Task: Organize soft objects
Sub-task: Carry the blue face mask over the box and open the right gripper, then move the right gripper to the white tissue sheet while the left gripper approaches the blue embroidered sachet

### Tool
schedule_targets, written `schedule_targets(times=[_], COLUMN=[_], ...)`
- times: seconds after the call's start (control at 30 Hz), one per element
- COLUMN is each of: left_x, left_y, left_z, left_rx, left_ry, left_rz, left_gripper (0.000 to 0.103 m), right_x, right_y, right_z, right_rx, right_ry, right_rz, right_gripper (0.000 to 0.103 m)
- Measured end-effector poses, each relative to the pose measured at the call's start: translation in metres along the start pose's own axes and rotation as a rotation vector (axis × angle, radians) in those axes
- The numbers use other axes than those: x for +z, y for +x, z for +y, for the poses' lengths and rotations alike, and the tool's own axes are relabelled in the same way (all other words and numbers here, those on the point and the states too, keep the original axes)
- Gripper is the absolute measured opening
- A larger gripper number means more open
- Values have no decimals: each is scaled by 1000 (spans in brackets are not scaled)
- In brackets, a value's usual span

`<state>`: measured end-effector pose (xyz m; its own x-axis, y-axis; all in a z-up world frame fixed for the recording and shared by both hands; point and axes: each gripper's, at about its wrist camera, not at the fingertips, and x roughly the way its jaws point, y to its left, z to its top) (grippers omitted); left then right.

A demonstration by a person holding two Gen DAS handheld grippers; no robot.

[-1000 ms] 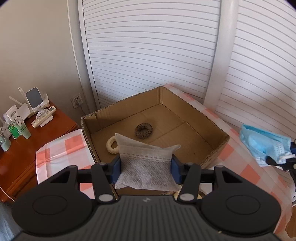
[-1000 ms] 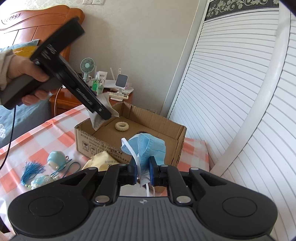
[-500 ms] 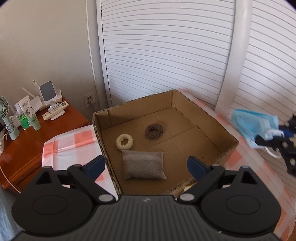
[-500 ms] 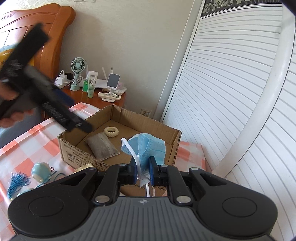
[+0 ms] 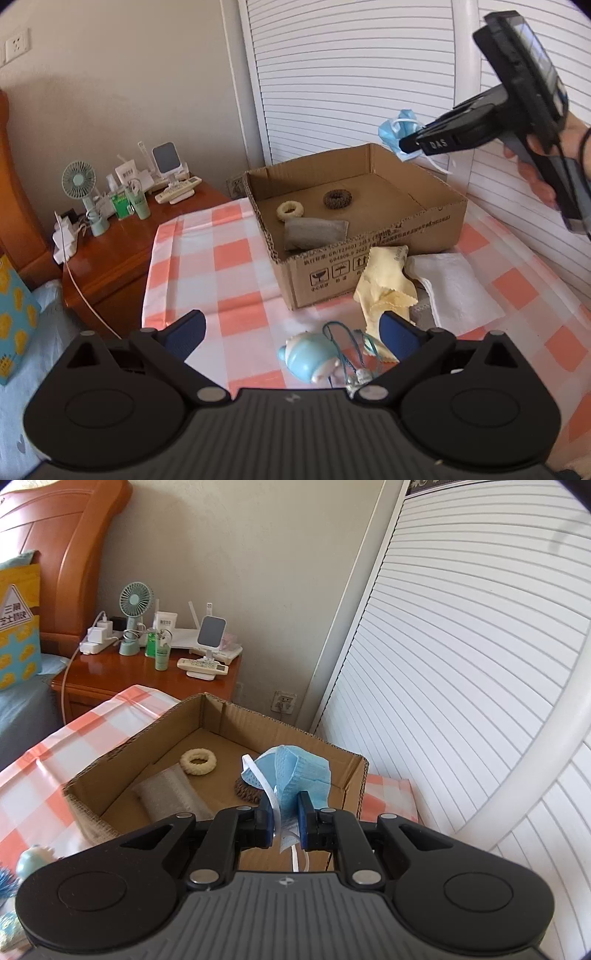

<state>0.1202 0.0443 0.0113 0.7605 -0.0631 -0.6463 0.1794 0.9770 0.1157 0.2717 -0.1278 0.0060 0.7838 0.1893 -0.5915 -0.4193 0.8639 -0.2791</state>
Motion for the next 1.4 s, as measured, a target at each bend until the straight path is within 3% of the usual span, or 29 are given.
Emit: schedule_targets(times=[0.1, 0.3, 0.33, 0.4, 0.43, 0.47, 0.53, 0.83, 1.0, 1.4], left_x=[-11, -21, -23, -24, -25, -25, -26, -28, -30, -38], left_y=[-2, 1, 1, 1, 1, 1, 0, -8, -14, -23], left_z=[6, 13, 14, 15, 16, 17, 17, 16, 16, 16], left_rx=[-23, 33, 31, 31, 34, 35, 39, 26, 26, 14], left_ry=[-64, -117, -123, -129, -133, -135, -136, -134, -133, -144], left_rz=[11, 27, 31, 38, 39, 40, 42, 29, 19, -4], left_gripper=[100, 100, 100, 100, 100, 100, 100, 100, 100, 100], right_x=[10, 29, 30, 29, 27, 25, 21, 12, -3, -79], right_y=[22, 63, 69, 78, 78, 76, 69, 30, 5, -31], right_z=[-2, -5, -5, -4, -2, -1, 0, -2, 1, 20], right_rx=[-20, -54, -47, -41, -57, -65, -45, 4, 32, 116], right_ry=[-13, -20, -20, -21, -18, -19, -17, 57, 101, 231], right_rz=[5, 20, 35, 72, 71, 59, 44, 41, 51, 136], right_gripper=[15, 18, 25, 50, 72, 86, 94, 103, 103, 103])
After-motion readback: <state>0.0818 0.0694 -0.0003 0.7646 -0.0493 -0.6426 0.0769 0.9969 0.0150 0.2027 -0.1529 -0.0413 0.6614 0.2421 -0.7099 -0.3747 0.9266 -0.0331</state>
